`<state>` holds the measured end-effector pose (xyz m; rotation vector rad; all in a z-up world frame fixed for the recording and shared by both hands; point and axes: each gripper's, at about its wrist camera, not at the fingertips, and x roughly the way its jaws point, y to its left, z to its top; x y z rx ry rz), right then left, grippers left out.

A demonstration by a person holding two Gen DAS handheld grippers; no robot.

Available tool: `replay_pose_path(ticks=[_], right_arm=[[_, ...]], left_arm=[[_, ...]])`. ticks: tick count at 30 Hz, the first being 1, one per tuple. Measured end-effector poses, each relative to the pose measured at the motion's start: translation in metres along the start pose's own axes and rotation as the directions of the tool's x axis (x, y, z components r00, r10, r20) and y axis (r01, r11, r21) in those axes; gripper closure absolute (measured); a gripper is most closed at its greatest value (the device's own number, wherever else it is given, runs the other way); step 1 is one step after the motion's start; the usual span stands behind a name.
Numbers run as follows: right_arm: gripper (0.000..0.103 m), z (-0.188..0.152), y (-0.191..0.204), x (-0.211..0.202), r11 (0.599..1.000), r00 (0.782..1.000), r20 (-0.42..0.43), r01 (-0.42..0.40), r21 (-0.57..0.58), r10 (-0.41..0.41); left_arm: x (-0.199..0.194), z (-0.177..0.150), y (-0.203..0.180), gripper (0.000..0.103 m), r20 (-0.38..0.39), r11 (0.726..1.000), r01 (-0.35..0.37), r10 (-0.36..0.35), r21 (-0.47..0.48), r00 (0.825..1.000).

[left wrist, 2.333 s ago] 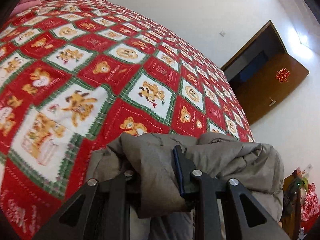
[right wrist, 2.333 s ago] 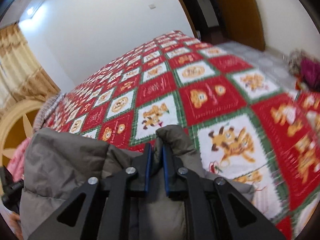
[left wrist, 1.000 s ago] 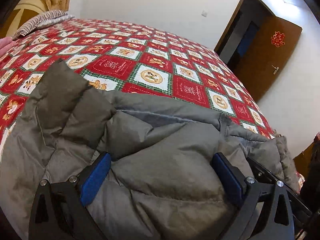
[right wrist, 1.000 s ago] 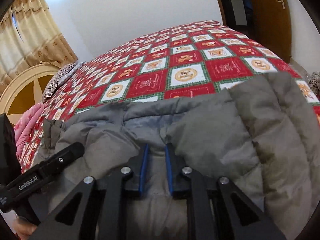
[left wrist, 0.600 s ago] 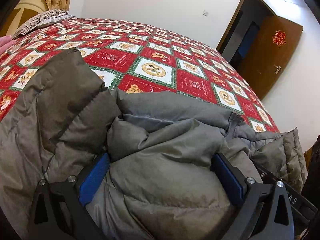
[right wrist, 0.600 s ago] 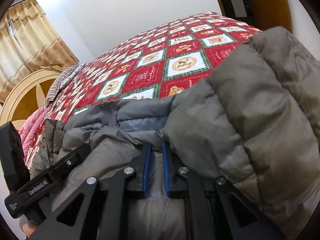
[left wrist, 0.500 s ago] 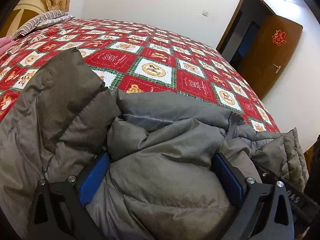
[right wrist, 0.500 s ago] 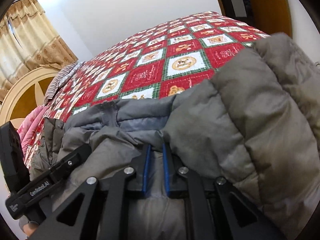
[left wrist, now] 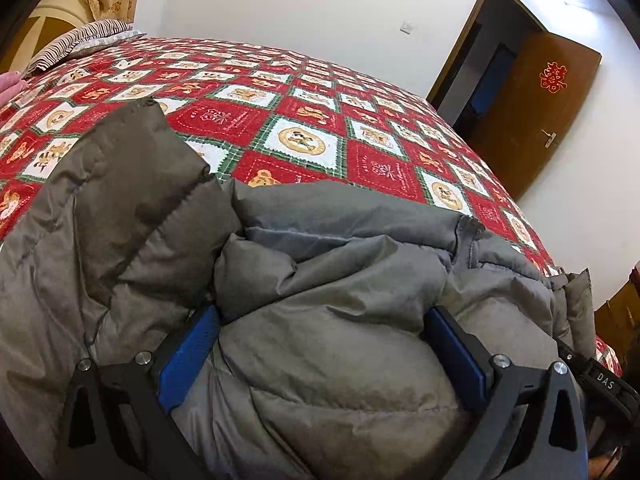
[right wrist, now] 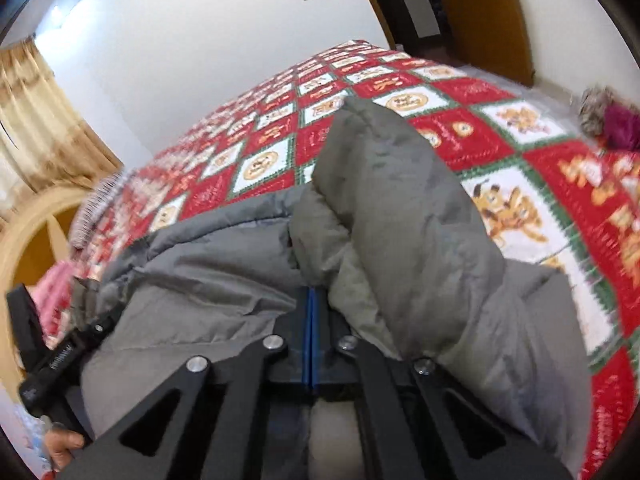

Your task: Fold large clothes

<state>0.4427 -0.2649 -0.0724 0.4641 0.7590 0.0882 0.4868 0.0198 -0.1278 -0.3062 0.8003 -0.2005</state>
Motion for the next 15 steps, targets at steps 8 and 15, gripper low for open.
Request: replay_pose_path(ticks=[8, 15], right_arm=[[0.103, 0.004, 0.002, -0.007, 1.0, 0.999, -0.039, 0.008, 0.021, -0.007], [0.089, -0.024, 0.096, -0.086, 0.968, 0.997, 0.064, -0.032, -0.25, 0.05]], left_arm=[[-0.004, 0.007, -0.008, 0.002, -0.105, 0.998, -0.016, 0.023, 0.061, 0.994], [-0.122, 0.004, 0.022, 0.002, 0.008, 0.998, 0.018, -0.018, 0.065, 1.0]])
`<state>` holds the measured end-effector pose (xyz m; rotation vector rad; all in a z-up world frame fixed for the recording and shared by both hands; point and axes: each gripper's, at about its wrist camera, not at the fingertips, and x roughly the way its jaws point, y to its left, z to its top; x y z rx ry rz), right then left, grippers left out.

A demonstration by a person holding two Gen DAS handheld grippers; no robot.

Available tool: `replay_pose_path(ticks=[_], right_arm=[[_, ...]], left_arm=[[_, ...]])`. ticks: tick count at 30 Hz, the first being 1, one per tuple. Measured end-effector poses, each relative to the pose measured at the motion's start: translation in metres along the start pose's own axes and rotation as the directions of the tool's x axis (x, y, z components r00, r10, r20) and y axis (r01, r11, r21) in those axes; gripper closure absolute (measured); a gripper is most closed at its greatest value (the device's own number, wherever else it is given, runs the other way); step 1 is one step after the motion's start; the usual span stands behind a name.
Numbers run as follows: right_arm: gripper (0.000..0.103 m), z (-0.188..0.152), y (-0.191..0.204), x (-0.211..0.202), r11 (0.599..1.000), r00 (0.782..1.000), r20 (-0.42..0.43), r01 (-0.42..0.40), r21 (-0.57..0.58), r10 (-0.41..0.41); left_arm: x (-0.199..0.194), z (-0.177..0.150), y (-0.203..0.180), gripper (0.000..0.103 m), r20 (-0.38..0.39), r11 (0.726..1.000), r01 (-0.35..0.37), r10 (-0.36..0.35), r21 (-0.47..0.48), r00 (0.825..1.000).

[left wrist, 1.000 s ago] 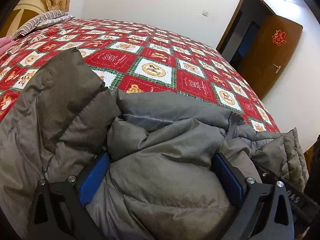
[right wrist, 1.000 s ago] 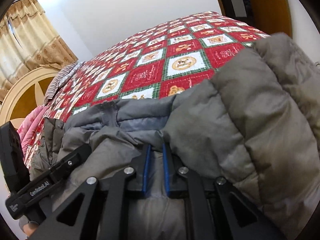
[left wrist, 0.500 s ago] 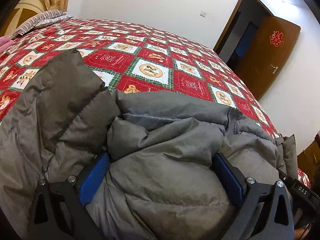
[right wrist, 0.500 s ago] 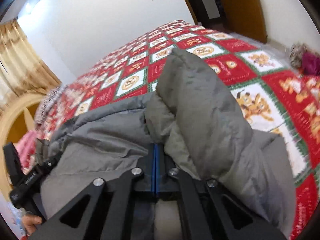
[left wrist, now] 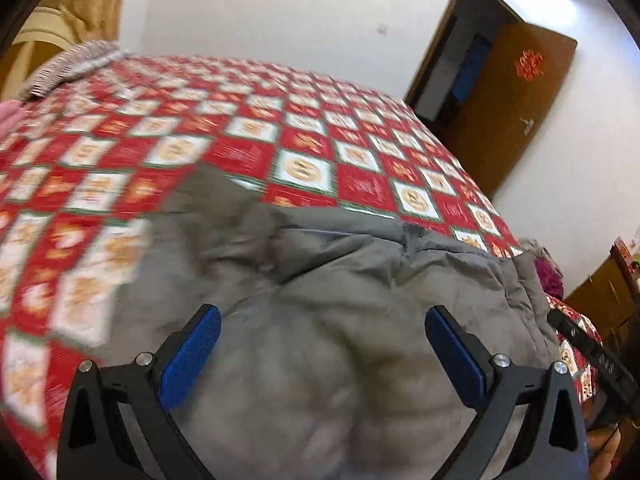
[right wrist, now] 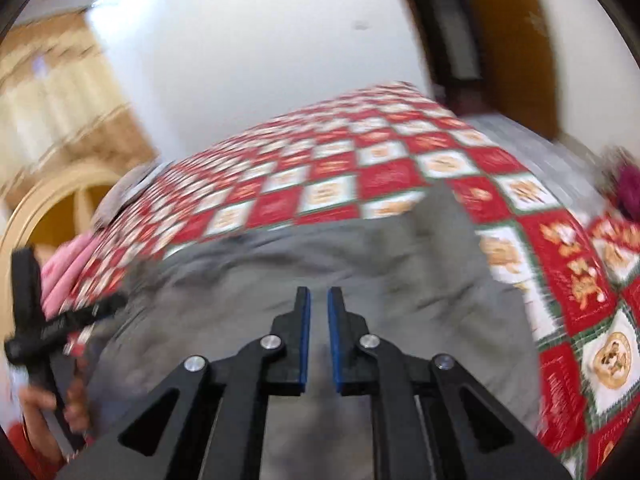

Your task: Fold large clothes

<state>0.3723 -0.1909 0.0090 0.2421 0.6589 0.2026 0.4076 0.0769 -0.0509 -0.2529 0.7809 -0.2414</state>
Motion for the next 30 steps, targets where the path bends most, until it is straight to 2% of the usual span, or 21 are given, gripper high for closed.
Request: replay_pose_path(ticks=[3, 6, 9, 12, 15, 18, 20, 21, 22, 25, 28, 30], right_arm=[[0.089, -0.019, 0.045, 0.006, 0.995, 0.997, -0.053, -0.066, -0.074, 0.062], [0.089, -0.039, 0.073, 0.025, 0.99, 0.996, -0.078, -0.061, -0.128, 0.051], [0.089, -0.06, 0.078, 0.061, 0.993, 0.989, -0.146, -0.039, -0.115, 0.022], [0.1, -0.08, 0.072, 0.08, 0.994, 0.991, -0.135, -0.007, -0.11, -0.008], [0.102, -0.077, 0.06, 0.082, 0.998, 0.986, -0.161, -0.04, -0.041, 0.032], [0.102, -0.077, 0.065, 0.075, 0.997, 0.986, -0.169, -0.019, -0.069, 0.007], [0.095, -0.068, 0.075, 0.061, 0.995, 0.985, -0.173, -0.028, -0.093, 0.012], [0.09, -0.061, 0.078, 0.051, 0.995, 0.989, -0.141, -0.05, -0.089, 0.037], [0.09, -0.053, 0.085, 0.037, 0.993, 0.994, -0.093, -0.062, -0.102, 0.052], [0.09, -0.037, 0.104, 0.028, 0.987, 0.999, -0.034, -0.032, -0.16, 0.027], [0.09, -0.036, 0.103, 0.054, 0.991, 0.998, -0.066, -0.005, -0.135, -0.004], [0.09, -0.05, 0.092, 0.085, 0.995, 0.987, -0.156, 0.018, -0.1, -0.033]], left_arm=[[-0.037, -0.021, 0.027, 0.002, 0.05, 0.997, -0.032, 0.035, -0.072, 0.998], [-0.058, -0.048, 0.06, 0.002, 0.071, 0.982, -0.068, 0.082, -0.175, 0.994], [-0.063, -0.066, 0.081, 0.002, 0.043, 0.97, -0.11, 0.122, -0.216, 0.992], [-0.068, -0.079, 0.098, 0.002, 0.051, 0.959, -0.111, 0.128, -0.263, 0.99], [-0.073, -0.094, 0.104, 0.002, 0.072, 0.951, -0.081, 0.107, -0.298, 0.992], [-0.093, -0.116, 0.104, 0.002, 0.129, 0.938, -0.045, 0.095, -0.345, 0.987], [-0.105, -0.129, 0.103, 0.002, 0.154, 0.938, 0.002, 0.055, -0.347, 0.986], [-0.109, -0.133, 0.102, 0.002, 0.162, 0.94, 0.015, 0.042, -0.34, 0.986], [-0.116, -0.14, 0.099, 0.002, 0.176, 0.942, 0.028, 0.034, -0.335, 0.984], [-0.126, -0.155, 0.091, 0.002, 0.229, 0.926, 0.109, -0.025, -0.361, 0.973], [-0.109, -0.156, 0.079, 0.002, 0.235, 0.903, 0.196, -0.109, -0.383, 0.966], [-0.089, -0.153, 0.08, 0.002, 0.232, 0.878, 0.208, -0.115, -0.431, 0.966]])
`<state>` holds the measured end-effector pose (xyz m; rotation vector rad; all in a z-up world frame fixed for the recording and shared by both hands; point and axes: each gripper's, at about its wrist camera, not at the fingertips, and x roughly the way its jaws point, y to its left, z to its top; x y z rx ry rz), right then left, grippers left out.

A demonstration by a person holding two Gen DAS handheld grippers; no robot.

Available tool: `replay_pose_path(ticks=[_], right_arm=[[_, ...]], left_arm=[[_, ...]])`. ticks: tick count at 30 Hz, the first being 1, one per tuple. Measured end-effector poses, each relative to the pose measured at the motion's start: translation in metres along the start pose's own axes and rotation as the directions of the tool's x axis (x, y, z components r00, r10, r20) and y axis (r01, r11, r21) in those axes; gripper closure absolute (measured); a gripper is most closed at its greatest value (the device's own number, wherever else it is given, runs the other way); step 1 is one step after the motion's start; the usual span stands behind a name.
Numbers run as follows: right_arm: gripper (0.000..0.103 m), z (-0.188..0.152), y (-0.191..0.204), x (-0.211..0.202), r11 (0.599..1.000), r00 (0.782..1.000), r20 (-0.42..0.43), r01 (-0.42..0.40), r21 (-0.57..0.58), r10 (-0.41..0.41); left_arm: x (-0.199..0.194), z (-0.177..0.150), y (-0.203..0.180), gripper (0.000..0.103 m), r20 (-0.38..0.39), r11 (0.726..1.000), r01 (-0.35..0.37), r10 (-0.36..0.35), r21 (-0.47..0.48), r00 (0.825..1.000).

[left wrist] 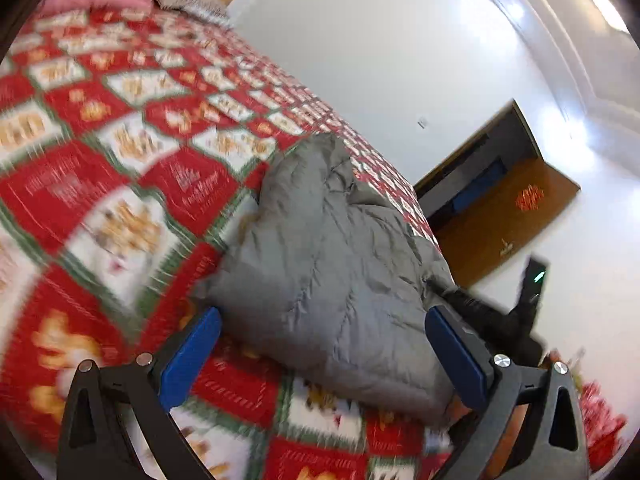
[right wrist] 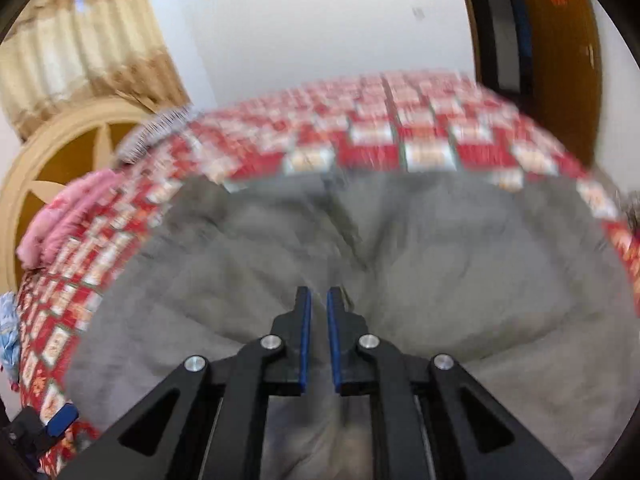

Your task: Fold large clothes

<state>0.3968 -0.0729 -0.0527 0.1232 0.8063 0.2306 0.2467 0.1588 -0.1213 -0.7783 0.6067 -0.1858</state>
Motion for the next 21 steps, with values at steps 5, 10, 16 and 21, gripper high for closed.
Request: replay_pose_path(ticks=[5, 10, 16, 21], right_arm=[[0.102, -0.017, -0.017, 0.021, 0.999, 0.999, -0.034, -0.028, 0.038, 0.029], [0.103, -0.019, -0.032, 0.024, 0.989, 0.994, -0.027, -0.107, 0.099, 0.111], [0.103, -0.017, -0.035, 0.025, 0.978, 0.988, -0.035, -0.147, 0.145, 0.153], [0.103, -0.024, -0.037, 0.025, 0.949, 0.978, -0.069, -0.171, 0.266, 0.196]], left_arm=[[0.047, 0.008, 0.003, 0.002, 0.012, 0.996, -0.062, 0.063, -0.065, 0.998], [0.085, 0.014, -0.016, 0.002, 0.005, 0.998, -0.056, 0.056, 0.024, 0.998], [0.103, 0.03, -0.021, 0.028, 0.066, 0.992, 0.124, -0.122, -0.03, 0.99], [0.095, 0.045, -0.03, 0.076, 0.009, 0.99, 0.142, -0.142, 0.006, 0.99]])
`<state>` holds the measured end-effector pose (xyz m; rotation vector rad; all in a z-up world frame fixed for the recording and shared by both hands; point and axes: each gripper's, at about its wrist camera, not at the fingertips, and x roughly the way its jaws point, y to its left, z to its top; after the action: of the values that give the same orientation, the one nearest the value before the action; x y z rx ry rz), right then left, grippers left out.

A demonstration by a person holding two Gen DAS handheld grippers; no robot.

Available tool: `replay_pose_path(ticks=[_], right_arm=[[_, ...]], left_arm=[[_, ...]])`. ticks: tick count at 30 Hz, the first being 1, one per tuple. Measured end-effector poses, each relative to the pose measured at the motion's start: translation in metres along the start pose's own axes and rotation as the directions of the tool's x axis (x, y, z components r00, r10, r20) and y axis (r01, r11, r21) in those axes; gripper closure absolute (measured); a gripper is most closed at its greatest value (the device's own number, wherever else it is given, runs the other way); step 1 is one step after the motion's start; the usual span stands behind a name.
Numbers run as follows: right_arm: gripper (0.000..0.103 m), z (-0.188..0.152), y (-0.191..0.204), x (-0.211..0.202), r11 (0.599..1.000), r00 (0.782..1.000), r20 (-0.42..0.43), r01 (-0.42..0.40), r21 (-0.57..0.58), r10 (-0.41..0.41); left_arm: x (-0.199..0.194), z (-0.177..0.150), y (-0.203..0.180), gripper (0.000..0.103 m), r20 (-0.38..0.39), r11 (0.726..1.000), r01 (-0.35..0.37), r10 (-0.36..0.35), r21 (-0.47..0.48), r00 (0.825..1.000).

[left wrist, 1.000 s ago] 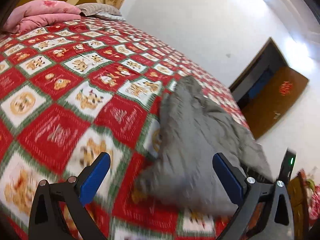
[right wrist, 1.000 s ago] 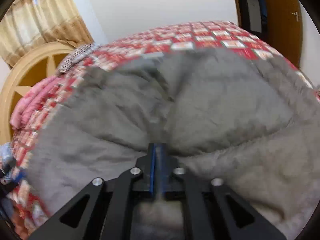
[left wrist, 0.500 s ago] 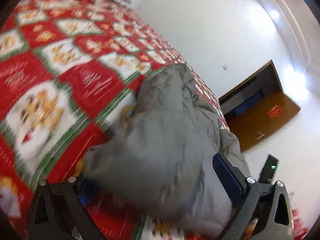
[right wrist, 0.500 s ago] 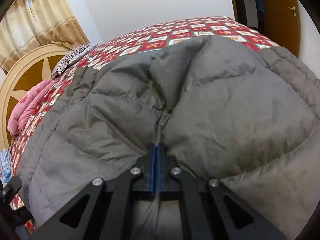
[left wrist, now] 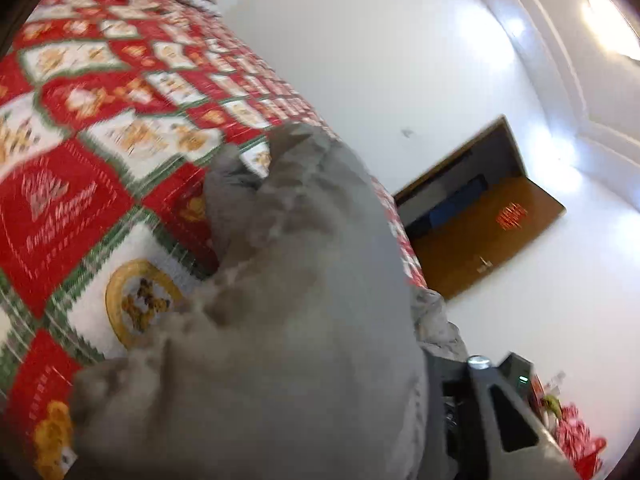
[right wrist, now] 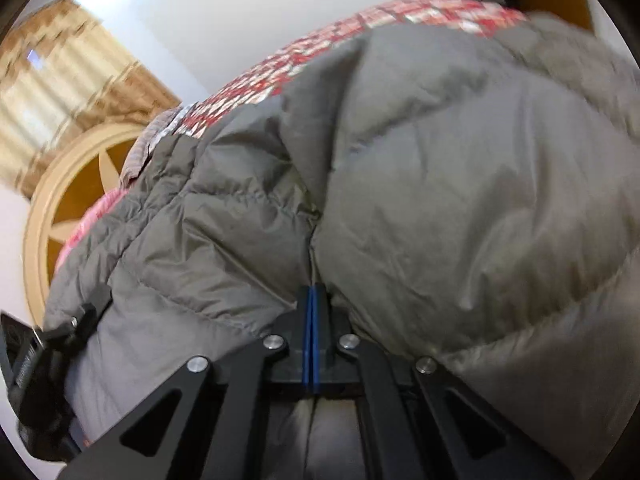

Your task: Fold large clothes

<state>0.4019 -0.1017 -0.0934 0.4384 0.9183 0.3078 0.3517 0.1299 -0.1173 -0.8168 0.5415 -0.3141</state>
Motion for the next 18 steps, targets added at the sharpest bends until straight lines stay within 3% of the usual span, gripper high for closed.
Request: replay_pose_path(ticks=[4, 8, 9, 11, 15, 17, 18], right_arm=[[0.103, -0.026, 0.023, -0.001, 0.999, 1.0, -0.023, -0.014, 0.041, 0.015], [0.103, -0.062, 0.057, 0.011, 0.983, 0.983, -0.079, -0.156, 0.096, 0.164], [0.103, -0.068, 0.066, 0.016, 0.978, 0.977, -0.092, -0.185, 0.096, 0.194], [0.103, -0.077, 0.083, 0.024, 0.972, 0.965, -0.116, -0.226, 0.071, 0.233], [0.102, -0.066, 0.082, 0.026, 0.958, 0.937, -0.202, -0.27, 0.098, 0.285], [0.092, -0.057, 0.078, 0.007, 0.957, 0.928, -0.232, -0.284, 0.061, 0.291], [0.091, -0.052, 0.073, -0.013, 0.96, 0.938, -0.208, -0.28, 0.018, 0.277]], left_arm=[[-0.032, 0.015, -0.021, 0.077, -0.015, 0.99, 0.086, -0.085, 0.108, 0.996], [-0.07, 0.027, -0.055, 0.077, -0.048, 0.945, 0.124, -0.115, 0.303, 0.992], [-0.076, 0.023, -0.065, 0.077, -0.06, 0.926, 0.116, -0.101, 0.359, 0.993], [-0.083, 0.007, -0.089, 0.077, -0.07, 0.86, 0.075, -0.046, 0.504, 0.996], [-0.086, -0.025, -0.12, 0.077, -0.073, 0.748, 0.048, 0.001, 0.662, 0.997], [-0.089, -0.038, -0.139, 0.077, -0.068, 0.69, 0.046, 0.005, 0.722, 0.998], [-0.089, -0.045, -0.147, 0.077, -0.064, 0.661, 0.041, 0.011, 0.749, 0.998]])
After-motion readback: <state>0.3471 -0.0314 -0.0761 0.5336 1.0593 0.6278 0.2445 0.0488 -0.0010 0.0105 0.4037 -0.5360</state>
